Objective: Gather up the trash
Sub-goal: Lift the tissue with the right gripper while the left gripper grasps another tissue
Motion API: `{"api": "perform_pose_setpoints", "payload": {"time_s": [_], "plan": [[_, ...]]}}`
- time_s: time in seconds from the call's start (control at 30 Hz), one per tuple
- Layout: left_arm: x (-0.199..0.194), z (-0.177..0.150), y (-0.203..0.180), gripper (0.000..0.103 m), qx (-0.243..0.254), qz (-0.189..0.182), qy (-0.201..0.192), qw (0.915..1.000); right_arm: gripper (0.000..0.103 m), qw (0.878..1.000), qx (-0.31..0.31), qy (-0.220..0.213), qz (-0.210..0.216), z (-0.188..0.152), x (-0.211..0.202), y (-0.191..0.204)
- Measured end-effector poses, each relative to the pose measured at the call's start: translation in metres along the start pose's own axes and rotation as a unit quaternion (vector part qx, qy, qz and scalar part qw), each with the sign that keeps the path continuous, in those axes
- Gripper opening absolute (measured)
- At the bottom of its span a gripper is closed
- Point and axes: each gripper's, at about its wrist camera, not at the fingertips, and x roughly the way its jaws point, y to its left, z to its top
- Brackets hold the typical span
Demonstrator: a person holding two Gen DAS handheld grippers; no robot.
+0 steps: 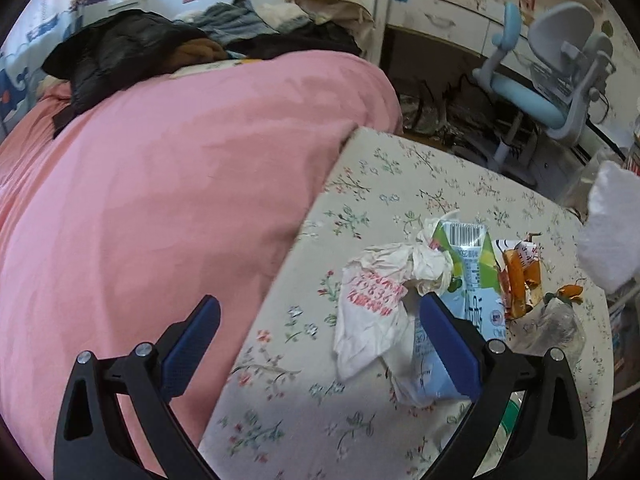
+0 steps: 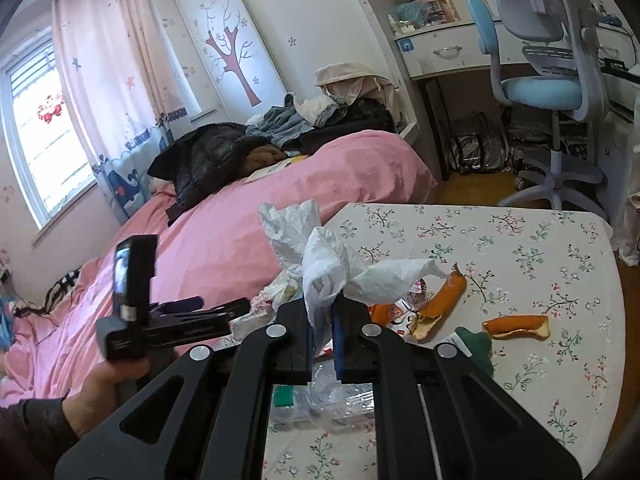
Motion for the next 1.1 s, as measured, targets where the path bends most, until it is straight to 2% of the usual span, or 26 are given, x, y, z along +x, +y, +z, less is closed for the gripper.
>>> {"api": "perform_pose_setpoints", "payload": {"time_s": [0.07, 0.13, 0.17, 0.2, 0.23, 0.3, 0.5, 0.63, 0.8, 0.97, 1.1], "plan": [[0.009, 0.000, -0.004, 0.082, 0.009, -0.008, 0.008, 0.9999, 0.007, 1.000, 0.000, 0.000, -0.001, 0.000, -0.001, -0.002], [0.018, 0.000, -0.006, 0.058, 0.018, -0.021, 0.023, 0.9994, 0.007, 1.000, 0.000, 0.000, -0.001, 0.001, -0.001, -0.003], [0.021, -0.001, -0.006, 0.050, 0.016, -0.028, 0.027, 0.9991, 0.007, 1.000, 0.000, 0.001, -0.001, 0.001, -0.001, -0.003], [0.023, -0.001, -0.005, 0.031, 0.011, -0.038, 0.033, 0.9987, 0.007, 1.000, -0.002, 0.002, -0.001, 0.001, -0.001, -0.003], [0.025, -0.001, -0.003, 0.023, 0.006, -0.044, 0.038, 0.9983, 0.007, 1.000, -0.004, 0.003, -0.002, 0.000, 0.000, -0.003], [0.019, 0.000, 0.000, 0.015, -0.001, -0.048, 0.030, 0.9984, 0.007, 1.000, -0.008, 0.005, -0.002, 0.000, 0.000, -0.002], [-0.013, 0.009, 0.014, 0.013, -0.033, -0.053, -0.020, 0.9979, 0.007, 1.000, -0.016, 0.007, 0.002, -0.001, 0.000, 0.005], [-0.033, 0.009, 0.025, 0.013, -0.057, -0.065, -0.035, 0.9956, 0.007, 1.000, -0.022, 0.011, 0.006, -0.006, -0.002, 0.012], [-0.057, -0.003, 0.029, 0.013, -0.065, -0.069, -0.049, 0.9943, 0.007, 1.000, -0.024, 0.010, 0.016, -0.014, -0.013, 0.024], [-0.080, -0.017, 0.040, 0.013, -0.079, -0.071, -0.065, 0.9922, 0.007, 0.999, -0.042, 0.015, 0.025, -0.038, -0.037, 0.049], [-0.097, -0.029, 0.047, 0.013, -0.081, -0.072, -0.076, 0.9912, 0.007, 0.997, -0.058, 0.034, 0.032, -0.069, -0.057, 0.070]]}}
